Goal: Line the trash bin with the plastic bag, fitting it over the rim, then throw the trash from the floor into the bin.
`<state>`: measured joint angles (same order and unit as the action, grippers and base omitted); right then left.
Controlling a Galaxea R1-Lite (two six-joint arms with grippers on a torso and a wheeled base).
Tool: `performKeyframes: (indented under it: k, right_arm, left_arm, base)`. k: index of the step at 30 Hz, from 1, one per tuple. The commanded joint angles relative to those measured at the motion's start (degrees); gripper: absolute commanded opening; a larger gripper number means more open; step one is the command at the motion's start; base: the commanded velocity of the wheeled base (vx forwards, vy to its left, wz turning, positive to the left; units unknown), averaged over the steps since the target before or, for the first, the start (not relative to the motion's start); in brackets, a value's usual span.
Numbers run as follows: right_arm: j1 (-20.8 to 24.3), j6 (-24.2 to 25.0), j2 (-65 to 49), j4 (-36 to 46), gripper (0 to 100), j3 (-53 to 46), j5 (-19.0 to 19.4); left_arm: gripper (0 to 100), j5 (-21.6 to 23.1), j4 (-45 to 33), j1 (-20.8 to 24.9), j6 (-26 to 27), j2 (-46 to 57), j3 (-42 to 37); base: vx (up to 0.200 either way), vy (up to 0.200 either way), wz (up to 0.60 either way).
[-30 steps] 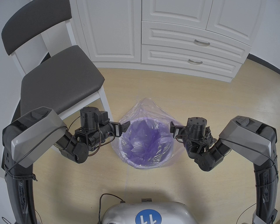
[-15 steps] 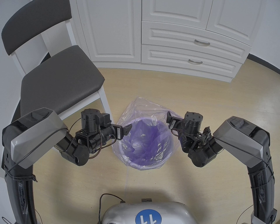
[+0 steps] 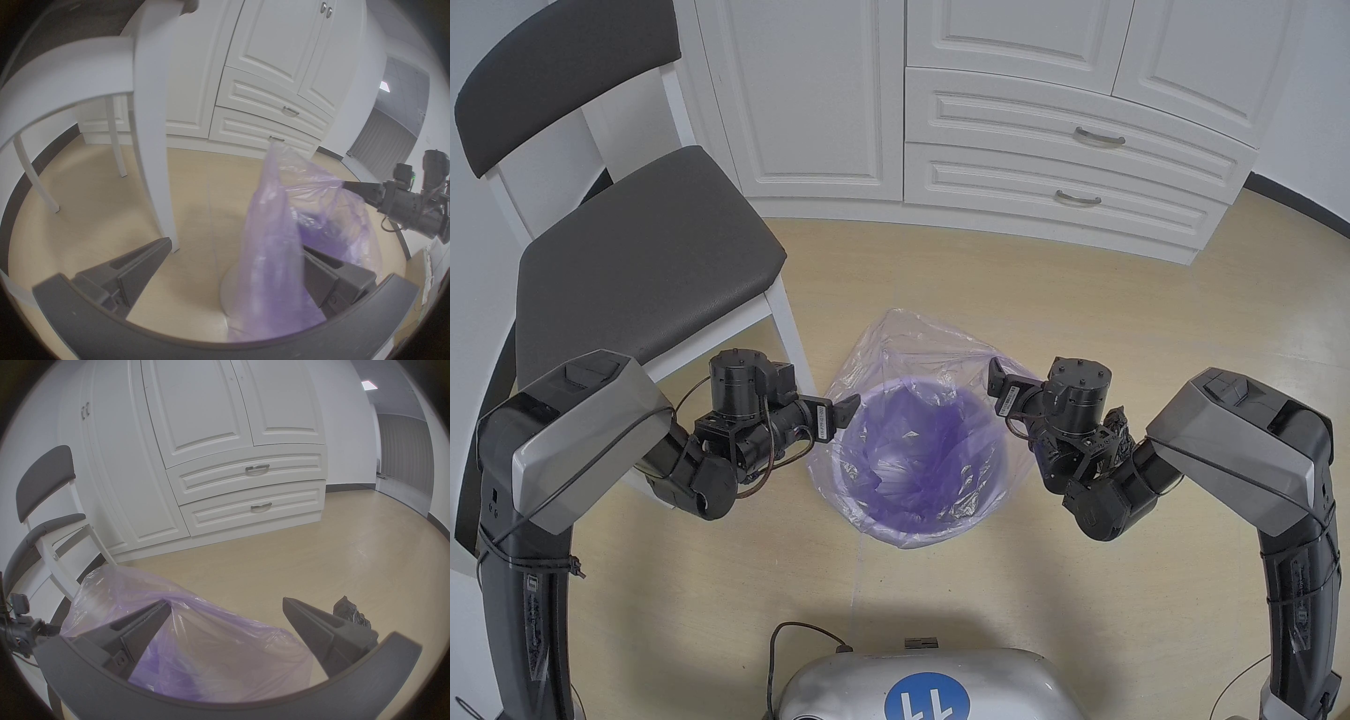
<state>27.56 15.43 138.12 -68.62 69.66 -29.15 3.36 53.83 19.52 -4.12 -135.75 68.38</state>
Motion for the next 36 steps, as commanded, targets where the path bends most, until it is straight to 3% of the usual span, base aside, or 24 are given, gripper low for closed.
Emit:
performKeyframes:
  k: [1,14,36]
  right_arm:
    - [-0.2,-0.1,0.6,0.0,100,0.4,0.1]
    - [-1.4,0.1,2.5,0.0,100,2.7,0.1]
    - [-2.4,-2.8,1.1,0.0,100,-2.9,2.0]
  left_arm:
    - [100,-0.1,-1.2,-1.7,-0.1,-1.4,1.9]
    - [100,-0.1,-1.3,-1.7,-0.4,-1.1,2.1]
    - [100,-1.6,-4.7,-1.5,-0.1,-1.0,2.6]
  base:
    - [0.000,0.000,0.00]
    - [0.000,0.000,0.00]
    - [0.000,0.000,0.00]
